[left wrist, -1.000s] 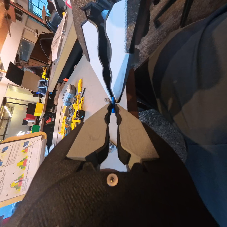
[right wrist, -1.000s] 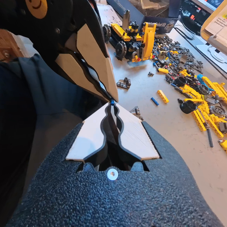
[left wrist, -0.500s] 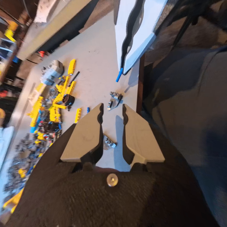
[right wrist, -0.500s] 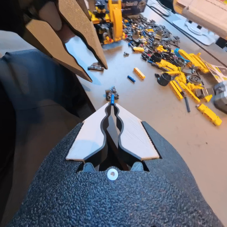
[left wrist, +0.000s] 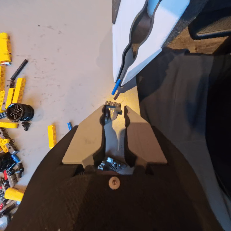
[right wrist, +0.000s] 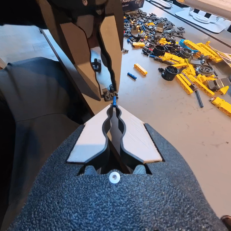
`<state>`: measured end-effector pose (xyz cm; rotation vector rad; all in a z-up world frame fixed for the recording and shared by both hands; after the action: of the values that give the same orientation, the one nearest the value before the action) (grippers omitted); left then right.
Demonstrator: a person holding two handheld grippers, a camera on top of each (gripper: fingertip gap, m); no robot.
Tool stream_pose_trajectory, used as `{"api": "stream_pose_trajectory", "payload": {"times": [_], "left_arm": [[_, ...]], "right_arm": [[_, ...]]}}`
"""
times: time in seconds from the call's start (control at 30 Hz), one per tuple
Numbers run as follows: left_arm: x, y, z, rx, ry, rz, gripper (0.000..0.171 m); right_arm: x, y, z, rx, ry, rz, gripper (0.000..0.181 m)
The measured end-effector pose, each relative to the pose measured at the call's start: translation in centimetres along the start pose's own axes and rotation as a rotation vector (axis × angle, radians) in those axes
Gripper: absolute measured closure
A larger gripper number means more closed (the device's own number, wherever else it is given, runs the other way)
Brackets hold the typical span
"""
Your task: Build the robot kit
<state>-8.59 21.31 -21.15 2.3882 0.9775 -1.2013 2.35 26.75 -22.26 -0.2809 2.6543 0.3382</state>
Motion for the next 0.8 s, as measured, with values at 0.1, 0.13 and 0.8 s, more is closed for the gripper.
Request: {"api": "stream_pose_trajectory", "payload": {"times": [0.1,0.13,0.8], "left_arm": [[0.5,0.1,0.2,0.028,-0.017,0.023,0.162],[0.5,0.1,0.2,0.03,-0.013,0.035,0.163],[0.0,-1.2,0.0,0.219,-0.111,0.087,0.137]], "right_arm": [[0.3,-0.3,0.3,0.014,0.007,-0.01,0.177],[0.3,-0.4,0.3,0.015,0.015,-0.003,0.177],[1.1,-1.0,-0.1,-0.082,0.001,0.11,0.177]]}}
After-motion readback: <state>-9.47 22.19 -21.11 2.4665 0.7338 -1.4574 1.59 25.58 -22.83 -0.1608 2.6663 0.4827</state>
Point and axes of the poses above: each gripper's, where its closed fingertips meet, x out along the fingers, z out of its underside, y = z × x across the jaws, the point moved 7 cm from there along -x, back along the fingers, and after that the axes turned 5 degrees about -x, right-handed, at the moved point
